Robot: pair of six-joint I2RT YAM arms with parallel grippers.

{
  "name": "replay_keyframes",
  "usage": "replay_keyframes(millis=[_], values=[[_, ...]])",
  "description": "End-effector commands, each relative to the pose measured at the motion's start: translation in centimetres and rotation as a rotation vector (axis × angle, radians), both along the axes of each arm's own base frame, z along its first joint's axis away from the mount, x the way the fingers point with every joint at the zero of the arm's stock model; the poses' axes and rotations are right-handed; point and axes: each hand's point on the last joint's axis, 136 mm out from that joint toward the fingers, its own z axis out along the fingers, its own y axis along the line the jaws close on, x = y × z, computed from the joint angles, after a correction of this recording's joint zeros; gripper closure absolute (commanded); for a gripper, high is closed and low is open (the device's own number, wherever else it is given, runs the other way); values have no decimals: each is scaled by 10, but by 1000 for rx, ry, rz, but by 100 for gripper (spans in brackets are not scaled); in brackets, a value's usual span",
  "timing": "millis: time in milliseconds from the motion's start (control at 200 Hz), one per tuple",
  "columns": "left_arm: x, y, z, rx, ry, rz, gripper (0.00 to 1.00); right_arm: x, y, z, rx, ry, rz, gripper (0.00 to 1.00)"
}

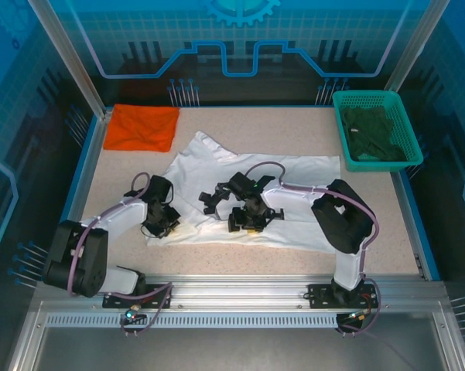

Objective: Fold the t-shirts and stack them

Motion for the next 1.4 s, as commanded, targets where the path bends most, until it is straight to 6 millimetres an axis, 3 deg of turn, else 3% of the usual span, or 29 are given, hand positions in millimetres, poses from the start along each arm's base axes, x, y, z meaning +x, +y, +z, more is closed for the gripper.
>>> replay_keyframes(millis=[0, 210, 320, 485, 630, 730, 810, 985, 1175, 1396], values=[[-47, 14, -8, 49, 132, 33, 82, -37, -46, -30, -168, 131, 37, 42], [-75, 15, 0, 29, 150, 52, 81, -48, -46, -25, -154, 147, 103, 39], [-74, 16, 7, 30, 135, 44, 78, -48, -36, -15, -126, 128, 151, 35], [-44, 13, 32, 33, 45, -7, 73, -35, -11, 15, -42, 81, 196, 30], [-12, 5, 70, 27, -58, -96, 69, -17, 33, 57, 164, -69, 252, 32], [-3, -8, 82, -37, -93, -131, 70, -12, 61, 70, 237, -117, 314, 35], [-6, -16, 76, -84, -77, -119, 73, -10, 80, 68, 231, -118, 359, 39], [-24, -17, 44, -118, -1, -31, 79, -10, 113, 63, 180, -183, 473, 47], [-36, -13, 16, -97, 67, 1, 80, -6, 126, 54, 84, -239, 537, 54], [-42, 4, 3, -35, 96, 14, 80, -4, 129, 39, -2, -260, 567, 58]])
